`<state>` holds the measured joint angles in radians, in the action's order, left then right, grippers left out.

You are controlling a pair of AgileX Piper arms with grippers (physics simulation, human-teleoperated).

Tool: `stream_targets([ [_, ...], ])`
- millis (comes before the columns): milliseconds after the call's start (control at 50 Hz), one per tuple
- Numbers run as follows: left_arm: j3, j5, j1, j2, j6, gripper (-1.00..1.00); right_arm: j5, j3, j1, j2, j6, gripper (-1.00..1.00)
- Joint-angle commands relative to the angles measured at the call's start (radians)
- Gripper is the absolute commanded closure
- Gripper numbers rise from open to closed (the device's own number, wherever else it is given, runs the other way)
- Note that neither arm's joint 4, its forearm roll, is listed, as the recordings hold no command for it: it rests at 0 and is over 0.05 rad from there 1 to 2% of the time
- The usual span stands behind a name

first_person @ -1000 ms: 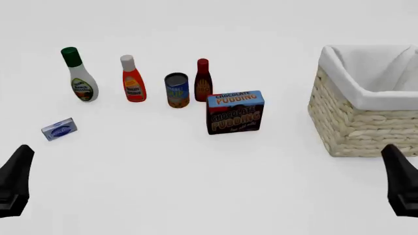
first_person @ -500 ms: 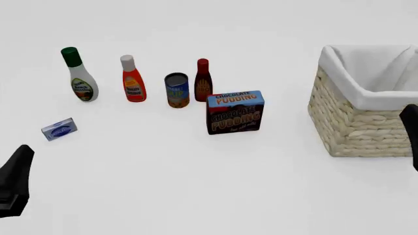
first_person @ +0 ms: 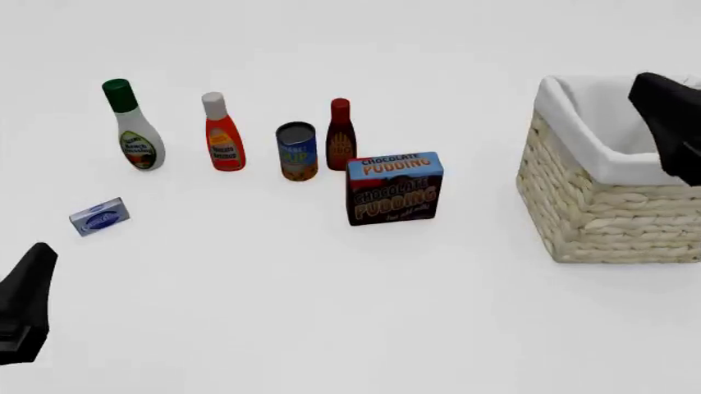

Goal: Pick the bbq sauce and place it in the basket.

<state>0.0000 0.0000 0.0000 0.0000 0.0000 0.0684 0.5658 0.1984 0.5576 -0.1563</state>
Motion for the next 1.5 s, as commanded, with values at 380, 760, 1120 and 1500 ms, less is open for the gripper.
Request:
stream_targets([
  [380,0.000,0.000,0.000,0.000,0.000,-1.00,-0.017,0.352,0.083,0.487,0.052,-1.00],
  [760,0.000,0.000,0.000,0.000,0.000,-1.00,0.014,0.499,0.160,0.662,0.055,-1.00],
  [1120,0.000,0.000,0.000,0.000,0.000,-1.00,0.058,0.699,0.237,0.873,0.066,-1.00],
  [1500,0.000,0.000,0.000,0.000,0.000,-1.00,0.102,0.910,0.323,1.076,0.072,-1.00],
])
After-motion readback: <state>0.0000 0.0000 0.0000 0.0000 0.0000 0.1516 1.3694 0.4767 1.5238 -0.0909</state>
